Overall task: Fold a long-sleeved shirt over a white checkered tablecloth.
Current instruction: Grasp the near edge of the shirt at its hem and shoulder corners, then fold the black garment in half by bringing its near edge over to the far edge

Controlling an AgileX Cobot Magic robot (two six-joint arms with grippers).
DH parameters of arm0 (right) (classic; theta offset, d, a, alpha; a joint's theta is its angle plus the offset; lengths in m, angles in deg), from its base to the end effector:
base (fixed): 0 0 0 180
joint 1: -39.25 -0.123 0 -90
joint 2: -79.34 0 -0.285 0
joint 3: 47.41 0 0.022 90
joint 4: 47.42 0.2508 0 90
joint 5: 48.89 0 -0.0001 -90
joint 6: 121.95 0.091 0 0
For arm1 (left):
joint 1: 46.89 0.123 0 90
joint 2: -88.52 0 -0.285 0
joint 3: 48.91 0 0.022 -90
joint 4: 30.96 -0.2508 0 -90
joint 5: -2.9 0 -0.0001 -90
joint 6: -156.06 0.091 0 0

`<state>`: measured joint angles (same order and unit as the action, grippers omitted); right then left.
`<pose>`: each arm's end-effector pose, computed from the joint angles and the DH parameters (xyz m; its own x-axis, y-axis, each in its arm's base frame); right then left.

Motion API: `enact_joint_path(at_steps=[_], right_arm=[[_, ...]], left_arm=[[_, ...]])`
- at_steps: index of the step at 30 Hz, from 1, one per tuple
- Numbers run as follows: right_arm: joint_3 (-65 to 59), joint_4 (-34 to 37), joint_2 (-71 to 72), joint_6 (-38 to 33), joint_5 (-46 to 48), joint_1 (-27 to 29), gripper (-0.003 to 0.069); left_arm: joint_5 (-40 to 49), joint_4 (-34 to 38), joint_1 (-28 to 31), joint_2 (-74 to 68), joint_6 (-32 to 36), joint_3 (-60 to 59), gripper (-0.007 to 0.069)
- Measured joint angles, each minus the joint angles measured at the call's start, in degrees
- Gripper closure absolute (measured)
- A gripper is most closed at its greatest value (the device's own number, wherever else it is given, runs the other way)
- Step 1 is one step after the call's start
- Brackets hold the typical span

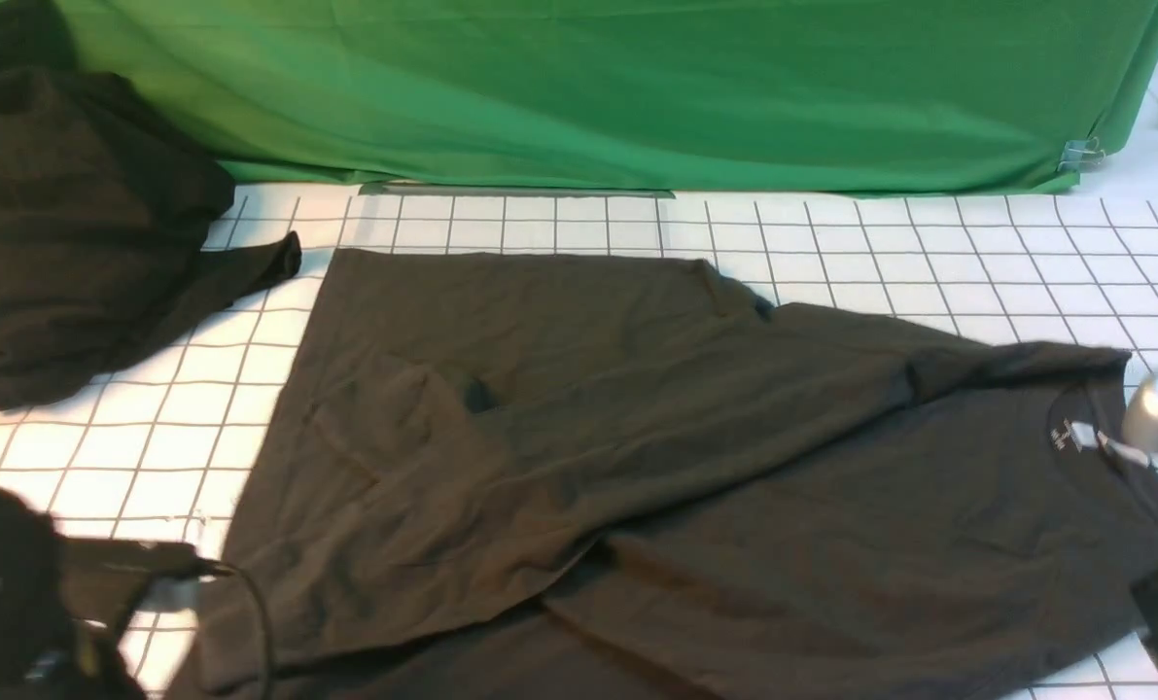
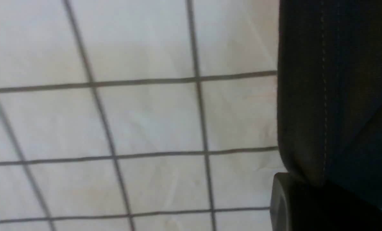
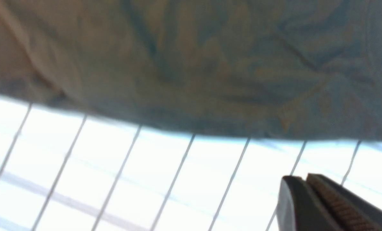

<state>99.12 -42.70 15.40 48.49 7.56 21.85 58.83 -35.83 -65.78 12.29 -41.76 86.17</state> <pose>0.1569 0.0557 0.2870 -0.8101 -0.3803 -0.4462 -0.4284 0.9036 0.0076 0.1562 -0.0467 0.1982 -0.9954 0.0662 -0.0691 0.0625 0.9966 0.0541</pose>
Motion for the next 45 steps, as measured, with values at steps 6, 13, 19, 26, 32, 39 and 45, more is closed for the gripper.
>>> enact_joint_path(at_steps=[6,13,19,26,32,39,45], right_arm=[[-0.12,7.57,-2.48,-9.13,2.42,-2.53,0.0629],[-2.42,2.35,-13.24,-11.67,-4.54,-16.83,0.0494],[-3.00,-5.24,-22.22,-7.02,-11.59,-21.38,0.0192],[-3.08,-6.07,-30.24,-6.50,-19.03,-21.38,0.0181],[-3.08,-6.22,-34.54,-6.42,-20.75,-21.40,0.0325],[-2.90,-7.08,-33.86,-6.35,-16.72,-22.62,0.0627],[-2.96,-6.73,-26.73,-4.96,-10.73,-25.81,0.0631]], left_arm=[[3.68,-1.81,0.00,8.27,-0.16,0.00,0.0601],[3.45,-1.28,0.00,9.95,-0.14,0.00,0.0601],[3.31,-1.28,0.00,10.06,-0.14,0.00,0.0601],[3.08,-1.34,0.00,10.06,-0.14,0.00,0.0601],[2.66,-1.34,0.00,10.06,-0.14,-0.06,0.0601],[5.59,1.48,0.00,12.28,-0.14,1.00,0.0601],[10.36,4.23,0.00,19.08,-0.09,7.79,0.0601]])
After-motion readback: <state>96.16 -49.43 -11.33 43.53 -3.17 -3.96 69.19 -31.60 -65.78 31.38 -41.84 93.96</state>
